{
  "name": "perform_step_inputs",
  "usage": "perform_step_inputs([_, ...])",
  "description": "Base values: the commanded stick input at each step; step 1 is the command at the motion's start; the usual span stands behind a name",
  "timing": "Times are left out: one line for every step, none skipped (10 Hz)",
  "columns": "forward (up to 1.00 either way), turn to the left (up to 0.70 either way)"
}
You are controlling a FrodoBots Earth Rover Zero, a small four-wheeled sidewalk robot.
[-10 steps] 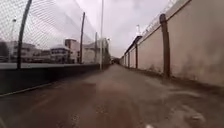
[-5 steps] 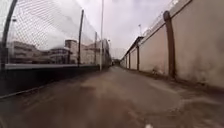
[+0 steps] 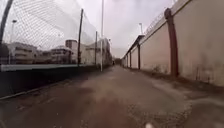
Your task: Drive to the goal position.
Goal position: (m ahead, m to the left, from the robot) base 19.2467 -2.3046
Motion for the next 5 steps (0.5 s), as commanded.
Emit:
perform_step_inputs([0.85, -0.15])
perform_step_inputs([0.85, 0.0])
perform_step_inputs([0.85, 0.0])
perform_step_inputs([0.85, 0.0])
perform_step_inputs([0.85, -0.15])
